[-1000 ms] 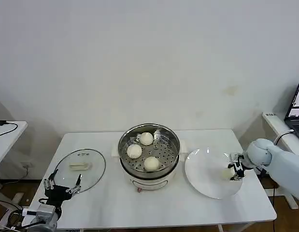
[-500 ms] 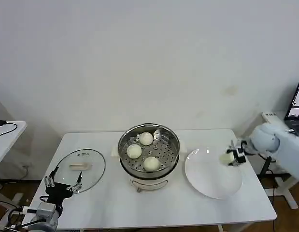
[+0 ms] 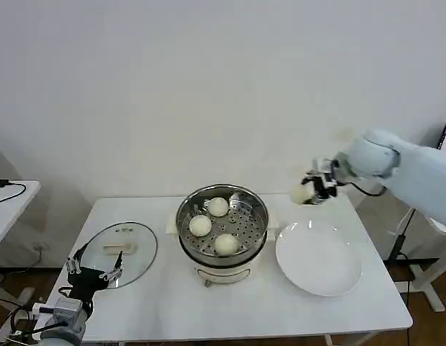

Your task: Take steamed baozi put them in steamer then cover it.

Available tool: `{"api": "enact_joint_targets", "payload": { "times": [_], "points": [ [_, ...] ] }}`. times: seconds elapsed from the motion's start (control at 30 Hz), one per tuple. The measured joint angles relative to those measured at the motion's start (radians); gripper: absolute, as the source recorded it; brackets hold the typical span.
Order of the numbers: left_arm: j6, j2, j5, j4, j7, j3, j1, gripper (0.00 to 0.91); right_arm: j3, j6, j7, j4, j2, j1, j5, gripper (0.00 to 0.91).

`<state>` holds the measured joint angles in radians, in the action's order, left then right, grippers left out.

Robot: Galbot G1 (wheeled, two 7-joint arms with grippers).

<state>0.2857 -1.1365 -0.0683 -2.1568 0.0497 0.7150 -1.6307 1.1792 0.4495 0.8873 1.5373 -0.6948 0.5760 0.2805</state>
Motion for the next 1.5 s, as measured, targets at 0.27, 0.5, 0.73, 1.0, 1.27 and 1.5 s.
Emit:
{"api": "enact_joint_targets", "payload": {
  "times": [0.27, 0.5, 0.73, 1.0, 1.27, 1.5],
  "points": [
    [0.0, -0.014, 0.007, -0.008, 0.0, 0.003, 0.0, 0.907, 0.06, 0.083, -0.066, -0.023, -0.188, 0.039, 0.132, 0.595],
    [-0.001, -0.021, 0.008, -0.004, 0.0, 0.004, 0.001, 0.907, 0.097, 0.15, -0.118, -0.054, -0.308, 0.021, 0.204, 0.595],
    [-0.004, -0.017, 0.008, -0.001, 0.0, 0.007, -0.002, 0.907, 0.124, 0.193, -0.135, -0.078, -0.357, -0.019, 0.232, 0.595],
    [-0.004, -0.017, 0.007, 0.002, 0.0, 0.006, 0.002, 0.907, 0.13, 0.213, -0.142, -0.108, -0.378, -0.06, 0.229, 0.605],
    [-0.004, -0.014, 0.001, 0.0, 0.0, 0.015, 0.002, 0.907, 0.127, 0.22, -0.141, -0.131, -0.38, -0.092, 0.205, 0.595],
    [-0.004, -0.012, 0.0, 0.0, 0.0, 0.016, 0.003, 0.907, 0.128, 0.222, -0.136, -0.144, -0.377, -0.103, 0.179, 0.595]
  ]
}}
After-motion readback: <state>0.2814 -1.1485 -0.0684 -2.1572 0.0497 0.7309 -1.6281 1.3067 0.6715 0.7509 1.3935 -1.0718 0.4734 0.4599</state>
